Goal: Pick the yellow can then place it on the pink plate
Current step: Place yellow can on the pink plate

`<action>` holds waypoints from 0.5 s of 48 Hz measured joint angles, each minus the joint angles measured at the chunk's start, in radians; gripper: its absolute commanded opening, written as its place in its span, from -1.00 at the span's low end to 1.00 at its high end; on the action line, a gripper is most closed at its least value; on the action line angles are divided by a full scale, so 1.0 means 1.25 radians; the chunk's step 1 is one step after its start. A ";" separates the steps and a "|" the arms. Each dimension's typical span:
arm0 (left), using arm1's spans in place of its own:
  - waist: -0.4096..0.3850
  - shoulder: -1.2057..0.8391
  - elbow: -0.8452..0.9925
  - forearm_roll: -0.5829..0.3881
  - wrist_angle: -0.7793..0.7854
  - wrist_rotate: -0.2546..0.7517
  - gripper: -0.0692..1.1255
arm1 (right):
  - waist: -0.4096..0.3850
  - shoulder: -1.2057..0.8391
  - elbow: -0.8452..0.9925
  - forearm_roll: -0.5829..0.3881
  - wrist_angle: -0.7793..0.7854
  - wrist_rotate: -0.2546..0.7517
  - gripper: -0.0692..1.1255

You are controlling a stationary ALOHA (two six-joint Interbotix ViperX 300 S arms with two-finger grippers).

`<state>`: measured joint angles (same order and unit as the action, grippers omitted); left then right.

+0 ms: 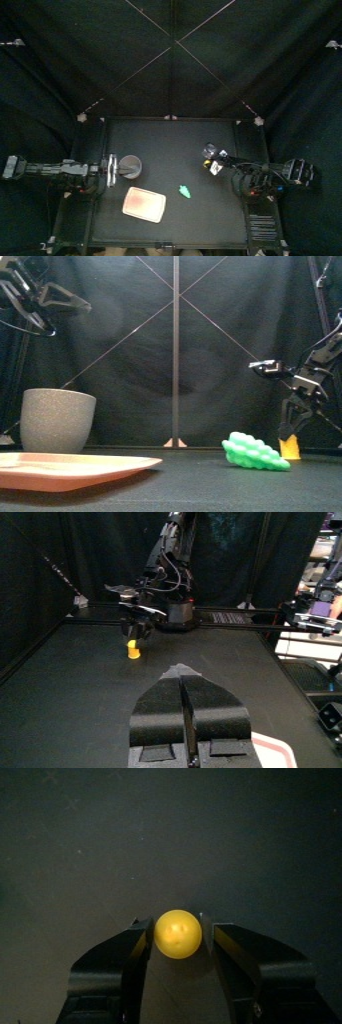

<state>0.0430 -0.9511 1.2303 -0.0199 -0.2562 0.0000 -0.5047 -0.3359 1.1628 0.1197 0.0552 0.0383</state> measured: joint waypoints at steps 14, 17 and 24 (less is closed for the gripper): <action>0.000 0.000 0.000 0.000 0.001 0.000 -0.89 | -0.001 0.077 -0.010 0.001 0.001 0.001 0.43; 0.000 -0.001 0.000 0.000 0.000 0.000 -0.89 | -0.001 0.077 -0.010 0.002 0.005 0.000 0.43; 0.000 -0.005 0.000 0.000 0.001 0.000 -0.89 | 0.000 0.077 -0.010 0.005 0.016 0.001 0.42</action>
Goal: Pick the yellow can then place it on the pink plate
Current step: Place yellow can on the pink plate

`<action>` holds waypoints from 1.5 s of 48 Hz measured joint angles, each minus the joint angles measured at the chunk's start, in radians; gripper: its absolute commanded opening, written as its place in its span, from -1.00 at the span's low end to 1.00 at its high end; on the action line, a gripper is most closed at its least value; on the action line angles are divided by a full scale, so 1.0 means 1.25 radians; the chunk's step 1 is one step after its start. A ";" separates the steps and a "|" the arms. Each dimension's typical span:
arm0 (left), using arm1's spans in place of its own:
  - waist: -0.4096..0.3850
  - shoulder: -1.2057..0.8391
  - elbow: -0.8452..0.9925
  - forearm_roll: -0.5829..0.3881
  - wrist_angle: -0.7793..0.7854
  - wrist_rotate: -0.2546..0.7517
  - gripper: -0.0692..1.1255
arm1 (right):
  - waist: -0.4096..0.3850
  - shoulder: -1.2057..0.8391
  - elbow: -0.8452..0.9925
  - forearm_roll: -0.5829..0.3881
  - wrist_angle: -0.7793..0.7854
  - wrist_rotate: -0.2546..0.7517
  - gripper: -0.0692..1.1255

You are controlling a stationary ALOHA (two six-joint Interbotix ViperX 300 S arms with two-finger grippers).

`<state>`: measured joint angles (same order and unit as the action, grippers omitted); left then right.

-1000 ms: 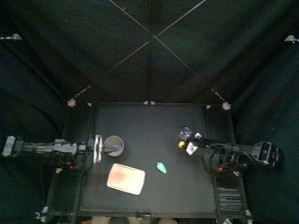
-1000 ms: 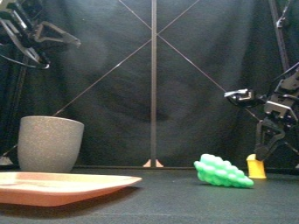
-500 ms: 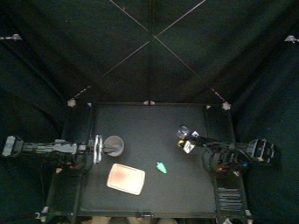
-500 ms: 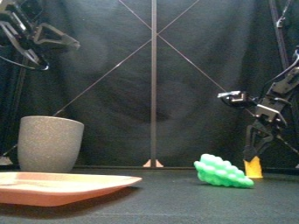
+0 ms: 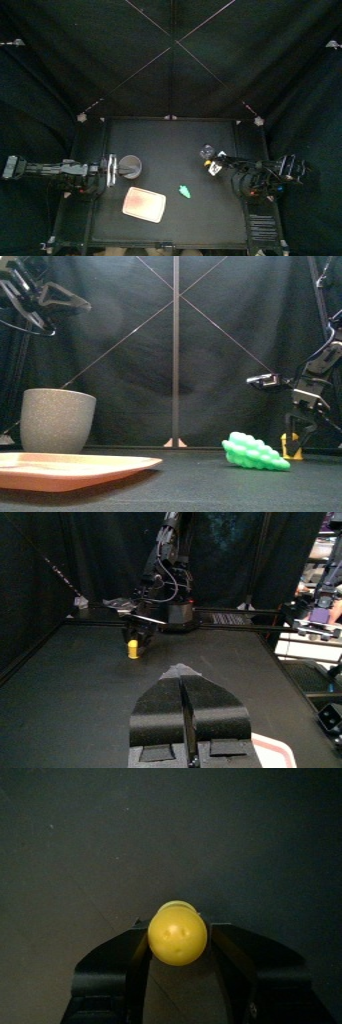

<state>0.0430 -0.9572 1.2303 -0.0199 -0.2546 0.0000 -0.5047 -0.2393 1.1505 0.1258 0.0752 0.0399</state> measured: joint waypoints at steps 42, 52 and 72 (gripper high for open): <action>0.034 -0.001 0.000 0.000 -0.001 0.000 -0.89 | 0.299 0.023 -0.236 0.045 0.013 0.000 0.07; 0.075 -0.001 -0.001 0.000 -0.001 0.000 -0.89 | 0.421 0.178 -0.391 0.049 0.022 0.000 0.06; 0.115 -0.001 0.002 0.006 0.000 0.005 -0.89 | 0.514 0.491 -0.749 0.025 0.115 -0.005 0.11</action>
<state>0.1871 -0.9587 1.2333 -0.0123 -0.2546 0.0061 0.1381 0.3743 0.2148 0.1565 0.2194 0.0337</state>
